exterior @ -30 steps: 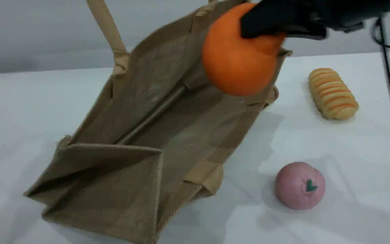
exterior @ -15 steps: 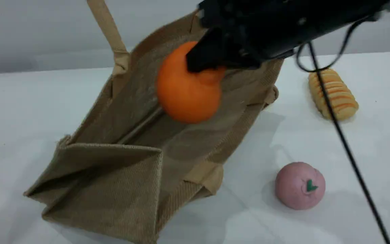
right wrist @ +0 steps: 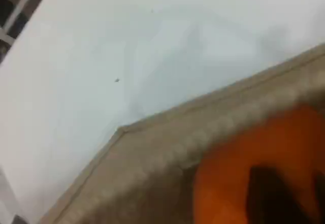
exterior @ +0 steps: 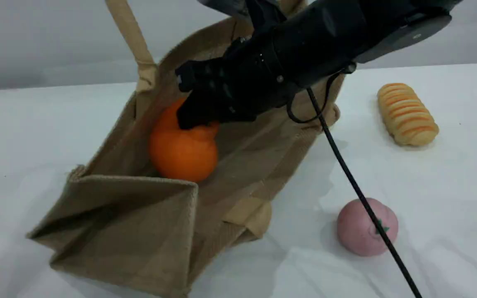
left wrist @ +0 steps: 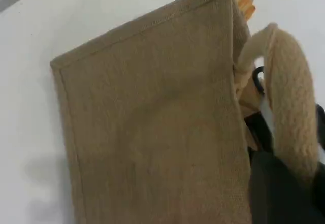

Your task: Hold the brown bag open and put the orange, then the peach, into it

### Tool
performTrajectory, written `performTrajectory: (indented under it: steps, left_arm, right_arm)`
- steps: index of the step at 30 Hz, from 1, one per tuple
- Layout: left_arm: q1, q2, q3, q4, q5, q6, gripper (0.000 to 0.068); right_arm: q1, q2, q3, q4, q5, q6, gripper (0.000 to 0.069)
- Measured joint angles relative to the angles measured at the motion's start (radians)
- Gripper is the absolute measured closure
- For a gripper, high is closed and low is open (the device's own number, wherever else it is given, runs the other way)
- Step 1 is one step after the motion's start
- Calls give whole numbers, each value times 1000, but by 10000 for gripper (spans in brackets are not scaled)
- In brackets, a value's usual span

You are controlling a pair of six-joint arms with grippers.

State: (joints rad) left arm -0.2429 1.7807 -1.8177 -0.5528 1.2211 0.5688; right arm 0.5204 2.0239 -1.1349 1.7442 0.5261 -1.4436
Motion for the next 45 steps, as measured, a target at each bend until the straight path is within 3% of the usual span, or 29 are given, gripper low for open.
performTrajectory:
  steps: [2,7,11,23,28,32,37,45]
  left_arm:
    - [0,0,0,0,0,0,603]
    - [0,0,0,2,2,-1,603]
    - [1,1,0,13,1,-1,603]
    - [1,-52,0,104,1,0,603]
    - [1,-60,0,114,1,0,603]
    - [1,-60,0,112,1,0,603]
    - [1,-60,0,108,1,-1,603]
    - [1,-59,0,89,1,-1,603]
  right_arm:
    - [0,-1,0,0,13,0,552]
    - [-1,-11,0,-28,-1,0,310]
    - [-7,-69,0,-139,-5,62,199]
    - [-188,-338,1,-747,27,583,185]
    - [-284,-340,3,-993,117,809,206]
    - [-303,-339,33,-1141,189,954,231]
    - [-302,-339,128,-1249,139,1059,240]
    - [-302,-330,239,-1249,-18,1076,240]
